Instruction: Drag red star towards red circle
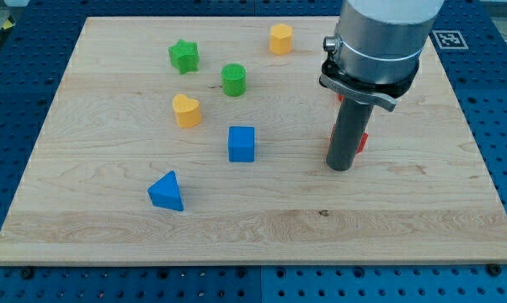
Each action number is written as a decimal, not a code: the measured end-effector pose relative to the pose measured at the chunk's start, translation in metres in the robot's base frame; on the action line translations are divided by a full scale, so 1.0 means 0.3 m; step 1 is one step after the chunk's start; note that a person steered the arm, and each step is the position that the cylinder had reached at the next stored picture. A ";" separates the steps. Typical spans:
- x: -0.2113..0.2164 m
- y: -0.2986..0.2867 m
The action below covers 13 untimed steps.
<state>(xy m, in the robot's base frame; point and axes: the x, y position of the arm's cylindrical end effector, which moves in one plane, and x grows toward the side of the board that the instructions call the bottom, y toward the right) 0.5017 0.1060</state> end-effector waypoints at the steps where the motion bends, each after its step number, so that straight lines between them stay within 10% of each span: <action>1: -0.009 0.000; 13: -0.115 0.021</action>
